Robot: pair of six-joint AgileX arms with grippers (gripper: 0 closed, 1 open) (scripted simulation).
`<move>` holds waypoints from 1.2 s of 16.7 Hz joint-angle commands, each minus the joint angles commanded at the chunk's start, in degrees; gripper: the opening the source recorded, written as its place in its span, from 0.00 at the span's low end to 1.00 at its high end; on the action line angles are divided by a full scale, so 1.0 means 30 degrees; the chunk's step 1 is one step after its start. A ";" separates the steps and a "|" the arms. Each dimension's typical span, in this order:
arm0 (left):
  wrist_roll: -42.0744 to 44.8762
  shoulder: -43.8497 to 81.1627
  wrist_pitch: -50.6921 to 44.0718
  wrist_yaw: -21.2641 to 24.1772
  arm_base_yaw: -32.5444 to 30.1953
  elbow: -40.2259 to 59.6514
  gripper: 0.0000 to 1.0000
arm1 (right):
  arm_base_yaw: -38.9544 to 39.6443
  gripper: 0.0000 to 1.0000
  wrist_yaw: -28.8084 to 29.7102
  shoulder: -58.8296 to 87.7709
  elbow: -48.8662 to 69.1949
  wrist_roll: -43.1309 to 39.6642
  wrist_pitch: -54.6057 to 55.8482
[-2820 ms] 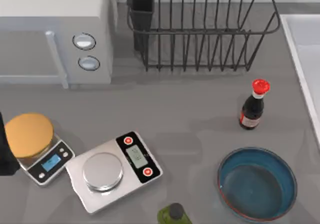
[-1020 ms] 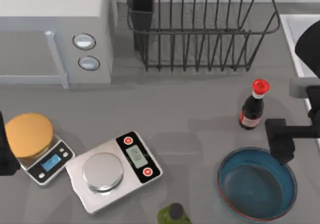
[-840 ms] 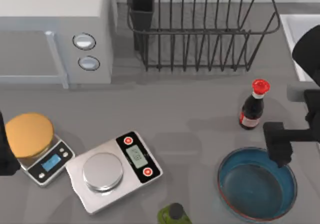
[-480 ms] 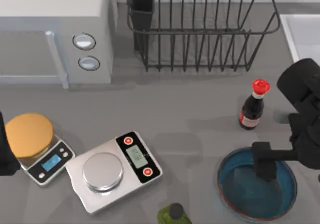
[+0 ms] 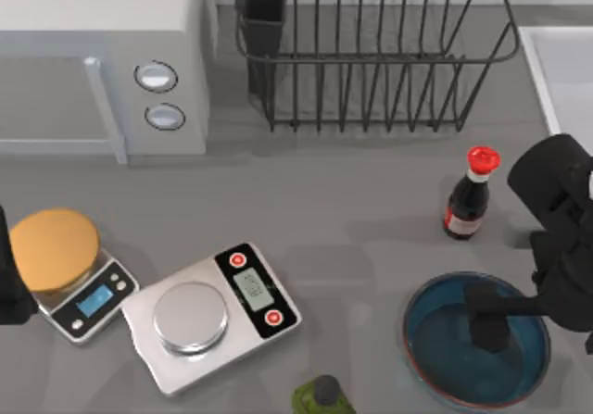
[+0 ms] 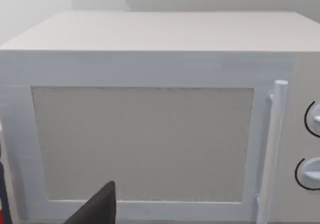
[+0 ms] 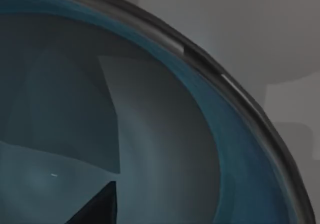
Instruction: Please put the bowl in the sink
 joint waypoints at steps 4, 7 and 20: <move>0.0000 0.0000 0.0000 0.0000 0.0000 0.0000 1.00 | 0.0000 0.62 0.0000 0.0000 0.0000 0.0000 0.0000; 0.0000 0.0000 0.0000 0.0000 0.0000 0.0000 1.00 | 0.0000 0.40 0.0000 0.0000 0.0000 0.0000 0.0000; 0.0000 0.0000 0.0000 0.0000 0.0000 0.0000 1.00 | 0.0000 0.00 0.0000 0.0000 0.0000 0.0000 0.0000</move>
